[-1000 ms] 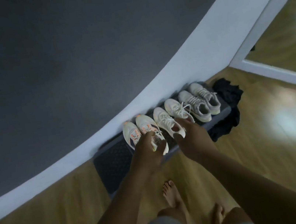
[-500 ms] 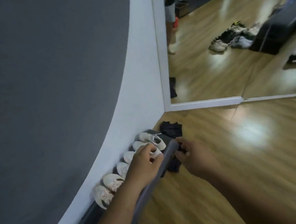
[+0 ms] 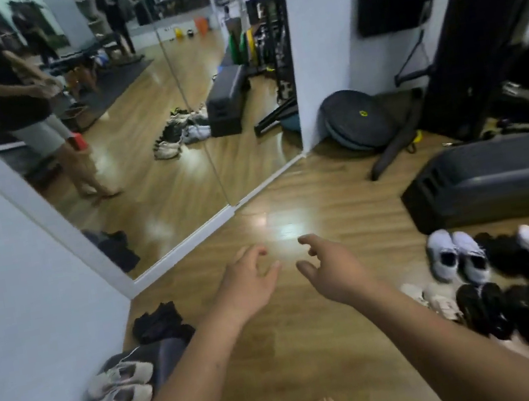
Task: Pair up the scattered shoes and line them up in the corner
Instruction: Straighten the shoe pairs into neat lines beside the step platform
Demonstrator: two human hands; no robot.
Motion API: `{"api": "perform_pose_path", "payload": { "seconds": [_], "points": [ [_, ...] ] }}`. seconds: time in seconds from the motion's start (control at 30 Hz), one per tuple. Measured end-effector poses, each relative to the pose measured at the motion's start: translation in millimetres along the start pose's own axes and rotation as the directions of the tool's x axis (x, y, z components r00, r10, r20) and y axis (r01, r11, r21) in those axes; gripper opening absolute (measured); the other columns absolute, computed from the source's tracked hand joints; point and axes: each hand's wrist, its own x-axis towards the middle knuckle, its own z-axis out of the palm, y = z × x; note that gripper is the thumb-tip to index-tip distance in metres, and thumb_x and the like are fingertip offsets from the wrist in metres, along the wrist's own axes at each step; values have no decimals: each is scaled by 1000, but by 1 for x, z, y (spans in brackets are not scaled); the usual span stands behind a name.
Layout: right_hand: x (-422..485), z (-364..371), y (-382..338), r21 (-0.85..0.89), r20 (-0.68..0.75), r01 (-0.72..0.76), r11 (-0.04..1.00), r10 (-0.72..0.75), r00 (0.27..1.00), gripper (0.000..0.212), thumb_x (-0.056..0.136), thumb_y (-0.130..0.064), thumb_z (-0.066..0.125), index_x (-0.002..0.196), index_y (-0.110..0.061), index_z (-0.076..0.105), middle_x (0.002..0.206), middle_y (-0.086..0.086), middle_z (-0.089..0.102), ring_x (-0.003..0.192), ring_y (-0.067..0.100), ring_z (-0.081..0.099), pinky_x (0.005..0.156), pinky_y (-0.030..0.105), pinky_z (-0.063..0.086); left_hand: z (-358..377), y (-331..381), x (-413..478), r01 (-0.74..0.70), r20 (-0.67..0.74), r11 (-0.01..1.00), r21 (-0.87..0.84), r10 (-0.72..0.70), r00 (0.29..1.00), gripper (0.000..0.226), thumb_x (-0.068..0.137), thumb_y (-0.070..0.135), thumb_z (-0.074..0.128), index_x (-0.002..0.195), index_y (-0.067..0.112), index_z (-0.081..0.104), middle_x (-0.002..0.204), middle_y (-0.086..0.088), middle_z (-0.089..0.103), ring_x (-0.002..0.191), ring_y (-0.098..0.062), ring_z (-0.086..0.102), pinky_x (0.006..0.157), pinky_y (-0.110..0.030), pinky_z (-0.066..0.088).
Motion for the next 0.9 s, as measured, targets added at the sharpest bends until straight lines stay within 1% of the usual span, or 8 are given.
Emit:
{"api": "perform_pose_path", "payload": {
  "seconds": [0.2, 0.33, 0.43, 0.47, 0.6, 0.73, 0.83, 0.9],
  "points": [
    [11, -75, 81, 8, -147, -240, 971, 238, 960, 55, 97, -35, 53, 149, -26, 37, 135, 7, 57, 120, 25, 55, 94, 32, 43, 69, 88, 74, -221, 142, 974, -39, 225, 964, 35, 90, 39, 63, 120, 21, 59, 124, 5, 54, 103, -13, 57, 89, -26, 44],
    [18, -121, 115, 14, -221, -364, 931, 358, 907, 56, 97, -35, 53, 149, -26, 36, 134, 8, 57, 122, 26, 53, 97, 34, 43, 103, 136, 115, -323, 207, 943, -85, 334, 920, 35, 90, 39, 63, 119, 20, 60, 123, 3, 55, 106, -17, 58, 94, -32, 47],
    [20, -149, 141, 70, -281, -437, 897, 438, 854, 54, 96, -34, 53, 147, -26, 38, 123, 5, 60, 109, 23, 58, 91, 37, 49, 127, 167, 139, -375, 262, 922, -99, 387, 884, 36, 90, 42, 61, 119, 22, 59, 123, 2, 56, 110, -19, 57, 96, -38, 48],
    [20, -157, 149, 86, -297, -456, 886, 460, 837, 53, 96, -33, 53, 147, -26, 39, 123, 5, 61, 109, 23, 58, 91, 37, 49, 135, 177, 146, -391, 279, 915, -102, 404, 871, 36, 90, 41, 62, 120, 20, 60, 123, 0, 57, 110, -21, 57, 96, -38, 48],
    [3, -183, 185, 142, -374, -534, 833, 545, 751, 51, 96, -32, 56, 144, -24, 41, 138, 4, 55, 122, 24, 53, 97, 37, 46, 175, 219, 159, -468, 391, 877, -112, 472, 790, 39, 90, 39, 63, 121, 17, 59, 125, -1, 57, 111, -21, 57, 96, -34, 47],
    [-32, -206, 229, 198, -417, -615, 763, 633, 652, 49, 95, -34, 54, 141, -22, 43, 129, 7, 59, 114, 27, 56, 95, 39, 47, 223, 271, 146, -537, 477, 829, -156, 540, 694, 38, 88, 38, 65, 119, 17, 60, 119, -1, 57, 108, -20, 57, 92, -31, 45],
    [-63, -226, 268, 245, -435, -671, 700, 698, 569, 54, 94, -35, 56, 145, -25, 40, 137, 5, 56, 123, 25, 52, 100, 38, 45, 258, 313, 129, -592, 534, 789, -164, 576, 620, 33, 90, 39, 62, 119, 22, 58, 113, 5, 54, 103, -13, 56, 81, -26, 42],
    [-85, -243, 295, 275, -463, -679, 681, 713, 527, 55, 94, -35, 57, 145, -25, 40, 139, 3, 55, 124, 24, 53, 100, 36, 45, 283, 341, 117, -619, 547, 763, -186, 604, 579, 32, 90, 39, 62, 118, 23, 58, 113, 7, 53, 102, -12, 55, 81, -25, 41]
  ]
}}
